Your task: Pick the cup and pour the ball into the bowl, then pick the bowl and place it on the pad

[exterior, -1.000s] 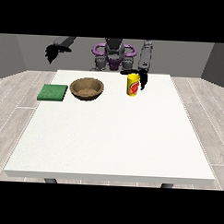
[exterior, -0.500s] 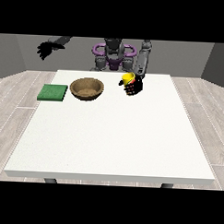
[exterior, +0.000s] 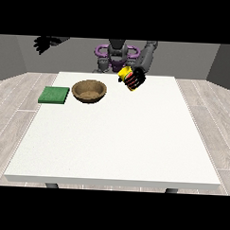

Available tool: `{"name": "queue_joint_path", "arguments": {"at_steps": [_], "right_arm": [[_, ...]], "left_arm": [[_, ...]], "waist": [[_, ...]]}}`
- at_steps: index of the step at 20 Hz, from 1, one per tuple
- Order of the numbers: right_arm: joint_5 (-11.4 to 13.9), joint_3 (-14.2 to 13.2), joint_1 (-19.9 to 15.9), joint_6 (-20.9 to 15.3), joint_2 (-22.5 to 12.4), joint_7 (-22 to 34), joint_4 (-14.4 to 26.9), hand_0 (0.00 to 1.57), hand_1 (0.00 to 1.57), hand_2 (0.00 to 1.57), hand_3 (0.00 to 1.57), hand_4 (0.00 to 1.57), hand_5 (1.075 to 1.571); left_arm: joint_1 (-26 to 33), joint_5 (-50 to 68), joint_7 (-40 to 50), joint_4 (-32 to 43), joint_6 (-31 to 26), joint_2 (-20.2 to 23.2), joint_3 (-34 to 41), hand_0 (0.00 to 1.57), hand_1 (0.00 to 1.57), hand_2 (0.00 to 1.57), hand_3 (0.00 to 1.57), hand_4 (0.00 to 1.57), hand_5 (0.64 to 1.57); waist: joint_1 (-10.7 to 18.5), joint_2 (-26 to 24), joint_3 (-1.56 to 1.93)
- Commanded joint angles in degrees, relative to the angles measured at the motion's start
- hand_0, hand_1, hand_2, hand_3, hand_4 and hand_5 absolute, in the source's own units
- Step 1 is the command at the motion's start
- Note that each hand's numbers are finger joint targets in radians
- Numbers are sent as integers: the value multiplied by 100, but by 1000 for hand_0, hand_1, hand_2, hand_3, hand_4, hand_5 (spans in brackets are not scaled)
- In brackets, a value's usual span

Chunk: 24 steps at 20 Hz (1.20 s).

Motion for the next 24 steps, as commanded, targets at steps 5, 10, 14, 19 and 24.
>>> {"name": "queue_joint_path", "arguments": {"at_steps": [5,10,14,19,24], "right_arm": [[229,81,-124,-235,-73,342,405,0,0,0,0,607,1566],[389,41,-275,-377,-30,142,723,0,0,0,0,642,1566],[234,-157,-82,-262,-233,395,1076,0,0,0,0,636,1562],[326,9,-232,-94,-11,-36,1177,0,0,0,0,663,1564],[390,117,-681,-30,-156,142,1409,0,0,0,0,665,1561]], "left_arm": [[-996,-2370,2337,1137,561,329,-1297,1269,1269,1571,1544,1171,1564],[-1605,-3439,3447,1551,277,56,-1918,1269,1269,1571,1544,1171,1564],[-2032,-4038,4493,1747,-461,-221,-2269,914,914,1571,1248,1052,1569],[-2479,-4491,5507,1563,-1034,-357,-2573,792,792,1571,1209,1010,1568],[-2130,-4887,6234,885,-1761,-362,-3582,448,448,1565,1214,759,1569]], "waist": [[185,-674,16],[514,-682,0],[565,-1122,-5],[295,-824,-9],[96,-812,-11]]}}
